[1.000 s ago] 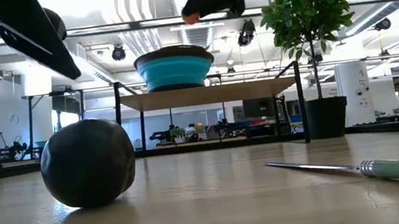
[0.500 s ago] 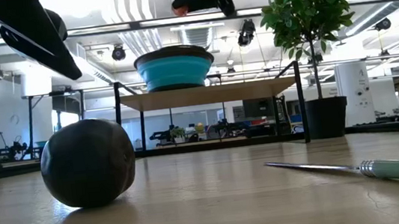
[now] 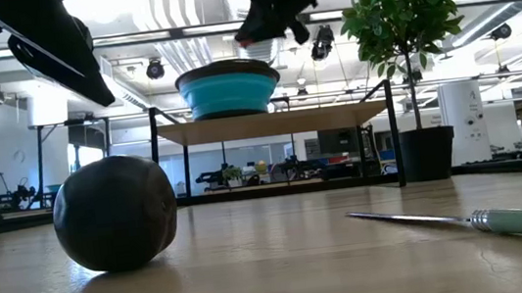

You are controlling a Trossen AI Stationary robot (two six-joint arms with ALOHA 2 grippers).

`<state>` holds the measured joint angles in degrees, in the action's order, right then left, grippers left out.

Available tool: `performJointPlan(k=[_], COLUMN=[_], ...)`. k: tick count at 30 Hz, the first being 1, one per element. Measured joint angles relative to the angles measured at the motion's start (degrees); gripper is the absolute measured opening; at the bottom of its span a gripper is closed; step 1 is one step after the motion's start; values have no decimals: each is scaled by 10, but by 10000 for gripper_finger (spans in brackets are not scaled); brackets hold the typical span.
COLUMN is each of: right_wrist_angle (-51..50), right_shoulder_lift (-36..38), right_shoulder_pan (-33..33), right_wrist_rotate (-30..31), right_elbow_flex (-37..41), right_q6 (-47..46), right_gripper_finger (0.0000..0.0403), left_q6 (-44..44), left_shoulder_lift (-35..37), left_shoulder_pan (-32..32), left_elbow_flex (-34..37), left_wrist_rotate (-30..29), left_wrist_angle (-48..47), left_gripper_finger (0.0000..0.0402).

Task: Pick & Place Fruit
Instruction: Put the orange pear into the blue strainer bowl

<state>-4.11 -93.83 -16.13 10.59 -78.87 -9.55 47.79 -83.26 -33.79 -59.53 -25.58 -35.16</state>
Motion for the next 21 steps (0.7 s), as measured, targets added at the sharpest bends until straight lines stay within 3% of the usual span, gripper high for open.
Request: performJointPlan(k=[13, 21], right_wrist_angle=[-11, -27], right_shoulder_lift=[-29, -39], right_shoulder_pan=[-37, -41], right_wrist_rotate=[-4, -3], right_elbow_flex=[0, 0], right_q6=[10, 11], right_gripper_finger=[75, 110], left_q6=[4, 4], left_shoulder_lift=[0, 0], left_shoulder_pan=[5, 10], left_elbow_flex=[0, 0], left_wrist_rotate=[0, 0], left_wrist_angle=[-1, -1], left_gripper_finger=[312, 312])
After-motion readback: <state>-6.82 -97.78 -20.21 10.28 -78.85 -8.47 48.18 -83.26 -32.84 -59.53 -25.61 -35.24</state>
